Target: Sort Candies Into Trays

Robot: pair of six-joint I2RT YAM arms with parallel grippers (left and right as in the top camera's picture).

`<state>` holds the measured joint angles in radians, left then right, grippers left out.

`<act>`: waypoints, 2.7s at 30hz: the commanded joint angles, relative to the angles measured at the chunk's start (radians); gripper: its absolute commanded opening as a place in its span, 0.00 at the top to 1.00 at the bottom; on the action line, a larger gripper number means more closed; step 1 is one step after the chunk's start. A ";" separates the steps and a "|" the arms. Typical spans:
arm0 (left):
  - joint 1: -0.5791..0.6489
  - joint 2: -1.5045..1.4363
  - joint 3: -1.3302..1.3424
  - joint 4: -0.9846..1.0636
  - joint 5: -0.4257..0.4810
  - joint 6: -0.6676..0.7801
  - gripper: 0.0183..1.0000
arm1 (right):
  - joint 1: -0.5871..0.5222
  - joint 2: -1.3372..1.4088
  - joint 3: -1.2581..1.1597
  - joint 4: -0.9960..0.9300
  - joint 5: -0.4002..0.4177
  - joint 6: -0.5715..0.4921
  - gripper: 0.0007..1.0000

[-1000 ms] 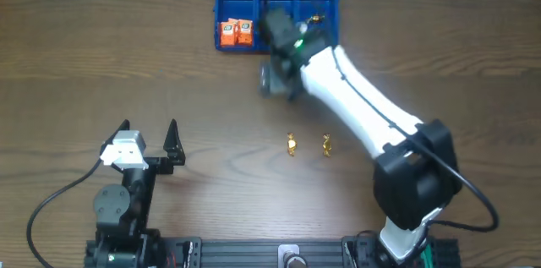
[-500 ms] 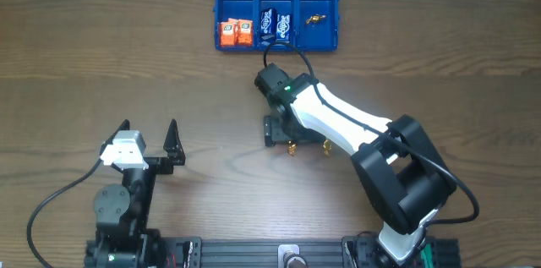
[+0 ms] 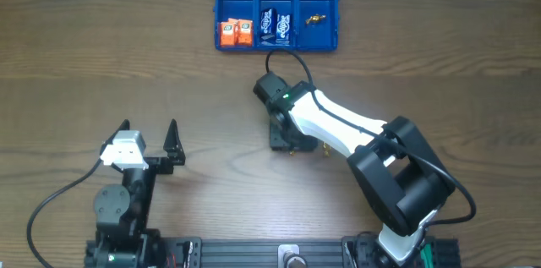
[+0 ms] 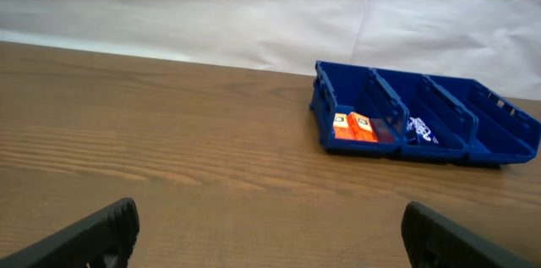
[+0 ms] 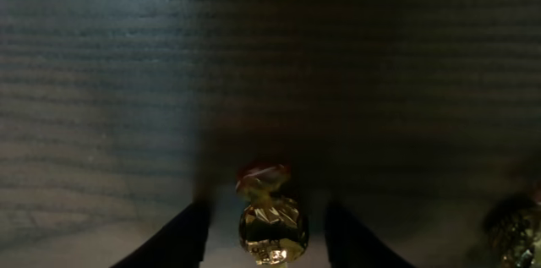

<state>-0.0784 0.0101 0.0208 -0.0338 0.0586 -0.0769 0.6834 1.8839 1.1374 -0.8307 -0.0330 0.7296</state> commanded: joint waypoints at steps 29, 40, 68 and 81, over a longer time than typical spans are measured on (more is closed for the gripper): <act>0.007 -0.006 -0.015 -0.041 0.010 0.010 0.00 | -0.348 0.141 0.822 -0.113 0.176 -0.383 0.78; 0.007 -0.006 -0.015 -0.041 0.010 0.010 0.00 | -0.384 0.383 0.941 -0.014 0.204 -0.410 0.66; 0.007 -0.006 -0.015 -0.041 0.010 0.010 0.00 | -0.209 -0.234 -0.198 -0.003 0.060 -0.195 0.27; 0.007 -0.006 -0.015 -0.041 0.010 0.010 0.00 | -0.206 -0.174 -0.241 0.084 0.061 -0.183 0.40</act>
<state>-0.0784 0.0101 0.0212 -0.0338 0.0586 -0.0769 0.4744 1.6886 0.9012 -0.7563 0.0246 0.5369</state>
